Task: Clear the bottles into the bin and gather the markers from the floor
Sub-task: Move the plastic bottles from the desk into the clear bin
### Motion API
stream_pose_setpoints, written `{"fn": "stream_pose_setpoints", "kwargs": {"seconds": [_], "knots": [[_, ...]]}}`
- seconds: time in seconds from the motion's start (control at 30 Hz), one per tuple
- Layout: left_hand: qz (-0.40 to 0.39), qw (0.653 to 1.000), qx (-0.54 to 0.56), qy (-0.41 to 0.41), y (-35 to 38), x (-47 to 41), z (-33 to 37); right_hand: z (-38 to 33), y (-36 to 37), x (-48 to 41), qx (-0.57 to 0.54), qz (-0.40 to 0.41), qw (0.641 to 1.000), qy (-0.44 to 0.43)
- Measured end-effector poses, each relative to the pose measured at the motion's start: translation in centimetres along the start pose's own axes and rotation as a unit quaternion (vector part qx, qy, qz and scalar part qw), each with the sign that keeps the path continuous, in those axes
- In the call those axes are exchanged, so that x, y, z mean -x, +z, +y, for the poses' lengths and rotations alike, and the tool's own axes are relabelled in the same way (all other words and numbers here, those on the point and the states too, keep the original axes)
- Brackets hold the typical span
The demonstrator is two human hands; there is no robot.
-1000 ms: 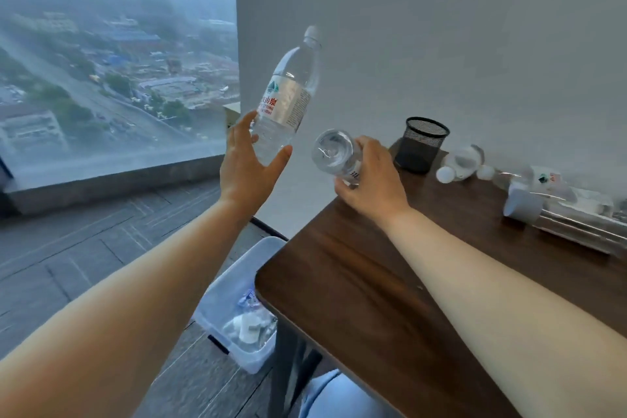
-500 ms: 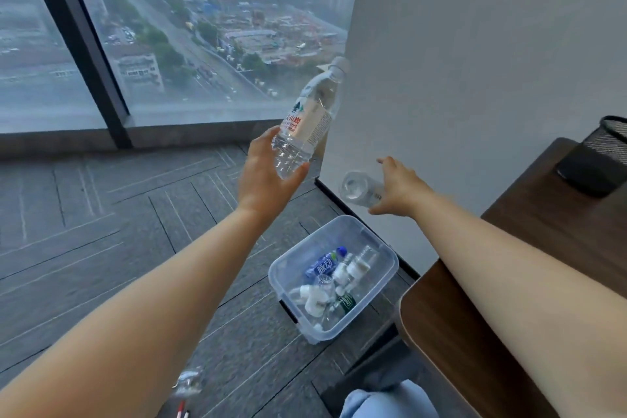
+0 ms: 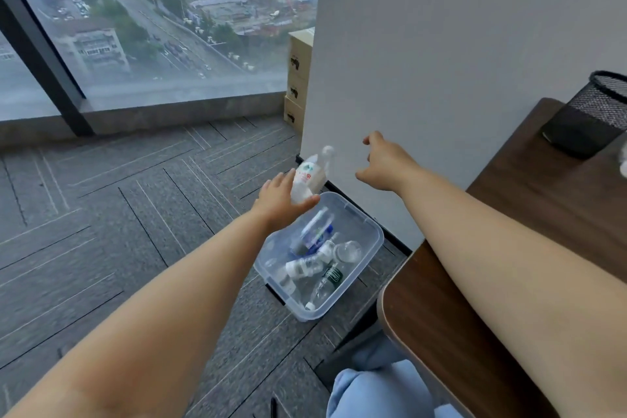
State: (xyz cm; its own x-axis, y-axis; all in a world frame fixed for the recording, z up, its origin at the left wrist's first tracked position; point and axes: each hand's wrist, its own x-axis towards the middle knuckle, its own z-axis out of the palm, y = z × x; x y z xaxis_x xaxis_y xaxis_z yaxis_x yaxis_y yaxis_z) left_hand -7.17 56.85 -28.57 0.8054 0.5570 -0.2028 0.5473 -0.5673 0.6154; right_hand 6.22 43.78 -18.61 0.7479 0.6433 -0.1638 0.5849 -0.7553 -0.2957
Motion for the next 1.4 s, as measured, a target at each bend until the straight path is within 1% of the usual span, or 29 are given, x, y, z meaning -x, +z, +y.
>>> {"fn": "stream_pose_setpoints", "kwargs": {"seconds": [0.03, 0.07, 0.2, 0.37, 0.53, 0.67, 0.73, 0.93, 1.13, 1.3, 1.4], "knots": [[-0.019, 1.000, -0.015, -0.013, 0.3, -0.1, -0.3, 0.0, 0.0, 0.0, -0.004, 0.001, 1.000, -0.002], [-0.019, 0.999, -0.019, -0.024, 0.4, -0.1, -0.6, -0.1, 0.1, 0.0, -0.006, 0.001, 1.000, -0.004], [0.036, 0.999, -0.007, -0.025, -0.2, 0.6, -0.4, -0.2, -0.1, 0.2, -0.014, 0.004, 1.000, -0.014], [0.074, 0.997, 0.027, 0.011, -2.6, 2.4, 1.3, -0.4, -0.5, 0.9, -0.012, 0.010, 0.999, -0.036], [0.145, 0.988, 0.021, 0.054, -5.3, 4.4, 4.5, -0.4, -2.1, 1.8, -0.011, 0.007, 0.998, -0.057], [0.197, 0.977, 0.019, 0.081, -6.5, 6.0, 7.3, -0.1, -3.9, 3.7, -0.047, 0.032, 0.995, -0.082], [0.211, 0.973, 0.021, 0.096, -6.6, 7.0, 9.0, 0.5, -4.8, 5.0, -0.058, 0.048, 0.993, -0.092], [0.218, 0.964, 0.020, 0.148, -5.6, 9.7, 14.8, 4.2, -7.8, 9.6, -0.076, 0.102, 0.987, -0.101], [0.204, 0.958, 0.020, 0.203, -3.7, 12.2, 21.2, 9.6, -11.0, 14.4, -0.082, 0.155, 0.982, -0.067], [0.167, 0.955, 0.027, 0.243, -0.2, 13.6, 26.5, 15.0, -12.9, 18.9, -0.090, 0.207, 0.974, -0.031], [0.132, 0.955, 0.037, 0.264, 2.8, 14.2, 30.0, 19.0, -13.7, 21.6, -0.090, 0.236, 0.968, 0.005]]}}
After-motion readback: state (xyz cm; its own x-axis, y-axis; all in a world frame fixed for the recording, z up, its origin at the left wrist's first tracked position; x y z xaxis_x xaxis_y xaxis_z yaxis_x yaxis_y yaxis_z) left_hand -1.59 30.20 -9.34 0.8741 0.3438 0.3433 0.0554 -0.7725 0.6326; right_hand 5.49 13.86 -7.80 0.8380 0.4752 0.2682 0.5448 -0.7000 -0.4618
